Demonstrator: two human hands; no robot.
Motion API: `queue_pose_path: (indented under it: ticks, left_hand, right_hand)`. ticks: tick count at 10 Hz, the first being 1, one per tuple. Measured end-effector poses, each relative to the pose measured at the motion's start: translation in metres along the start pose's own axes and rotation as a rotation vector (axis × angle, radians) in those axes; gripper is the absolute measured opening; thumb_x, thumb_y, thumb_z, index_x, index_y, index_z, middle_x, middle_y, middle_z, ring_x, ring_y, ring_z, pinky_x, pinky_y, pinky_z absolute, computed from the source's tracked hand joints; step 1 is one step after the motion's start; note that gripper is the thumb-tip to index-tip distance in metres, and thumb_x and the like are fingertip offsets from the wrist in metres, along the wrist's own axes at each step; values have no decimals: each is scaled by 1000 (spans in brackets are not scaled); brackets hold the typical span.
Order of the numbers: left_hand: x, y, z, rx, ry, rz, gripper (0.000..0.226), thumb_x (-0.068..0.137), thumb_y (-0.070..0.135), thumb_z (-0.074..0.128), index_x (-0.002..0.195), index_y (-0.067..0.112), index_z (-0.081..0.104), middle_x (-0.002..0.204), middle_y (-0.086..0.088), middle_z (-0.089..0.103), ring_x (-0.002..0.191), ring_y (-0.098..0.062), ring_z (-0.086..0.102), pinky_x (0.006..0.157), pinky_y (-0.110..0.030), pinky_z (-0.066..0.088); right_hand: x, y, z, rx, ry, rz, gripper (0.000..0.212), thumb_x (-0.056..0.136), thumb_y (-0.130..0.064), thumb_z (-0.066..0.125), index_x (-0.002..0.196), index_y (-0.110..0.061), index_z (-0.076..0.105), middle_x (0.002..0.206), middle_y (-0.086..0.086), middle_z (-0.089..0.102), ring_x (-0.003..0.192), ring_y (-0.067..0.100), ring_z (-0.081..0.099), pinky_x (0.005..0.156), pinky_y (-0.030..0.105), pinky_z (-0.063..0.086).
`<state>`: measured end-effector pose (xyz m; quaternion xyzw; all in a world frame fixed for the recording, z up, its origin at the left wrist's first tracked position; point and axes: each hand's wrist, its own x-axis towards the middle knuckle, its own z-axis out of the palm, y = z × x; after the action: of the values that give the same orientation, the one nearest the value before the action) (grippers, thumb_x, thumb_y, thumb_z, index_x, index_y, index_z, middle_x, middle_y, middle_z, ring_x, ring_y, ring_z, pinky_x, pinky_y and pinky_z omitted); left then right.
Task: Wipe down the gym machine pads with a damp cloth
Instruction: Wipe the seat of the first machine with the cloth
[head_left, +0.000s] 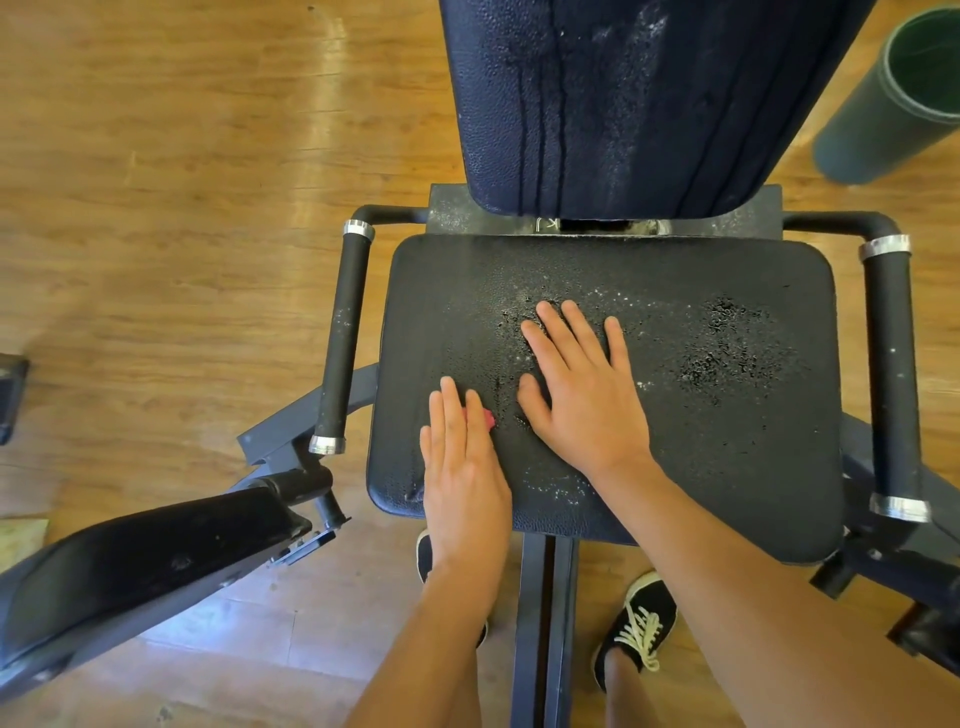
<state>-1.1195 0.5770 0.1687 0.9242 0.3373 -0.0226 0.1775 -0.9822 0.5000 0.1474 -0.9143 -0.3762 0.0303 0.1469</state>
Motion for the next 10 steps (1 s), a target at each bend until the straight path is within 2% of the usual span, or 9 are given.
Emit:
queue_pose_path:
  ticks: [2, 3, 6, 7, 10]
  left_hand:
    - [27, 3, 1, -43, 15, 18, 47, 110, 8, 38, 156, 0, 33, 169, -17, 14, 158, -32, 9, 126, -48, 16]
    - [31, 2, 1, -20, 26, 54, 47, 109, 8, 40, 155, 0, 36, 169, -18, 16, 157, -32, 10, 125, -47, 13]
    - [-19, -12, 0, 33, -26, 103, 55, 97, -3, 61, 150, 0, 46, 163, -19, 30, 152, -35, 26, 119, -52, 24]
    - [-32, -19, 0, 36, -62, 130, 58, 96, -2, 63, 151, 0, 45, 164, -18, 29, 152, -34, 22, 119, -56, 28]
    - [-15, -14, -7, -128, -51, 96, 48, 105, 4, 52, 152, 1, 44, 165, -12, 26, 154, -28, 14, 125, -49, 20]
  right_hand:
    - [0, 0, -1, -11, -3, -1, 55, 103, -38, 40, 154, -17, 43, 166, 4, 33, 156, 24, 21, 125, 57, 15]
    - [-1, 1, 0, -9, 3, -2, 55, 103, -38, 40, 154, -17, 43, 165, 4, 33, 156, 24, 21, 125, 57, 14]
    - [-2, -1, 0, 1, 6, 7, 55, 103, -37, 41, 154, -17, 43, 165, 5, 34, 156, 24, 21, 126, 57, 14]
    - [-2, -4, -3, 5, -13, 10, 54, 104, -37, 41, 155, -17, 42, 166, 4, 33, 157, 24, 20, 126, 57, 14]
    - [-9, 0, -15, 9, -47, 25, 53, 104, -33, 46, 153, -14, 44, 165, 7, 34, 156, 26, 21, 126, 60, 7]
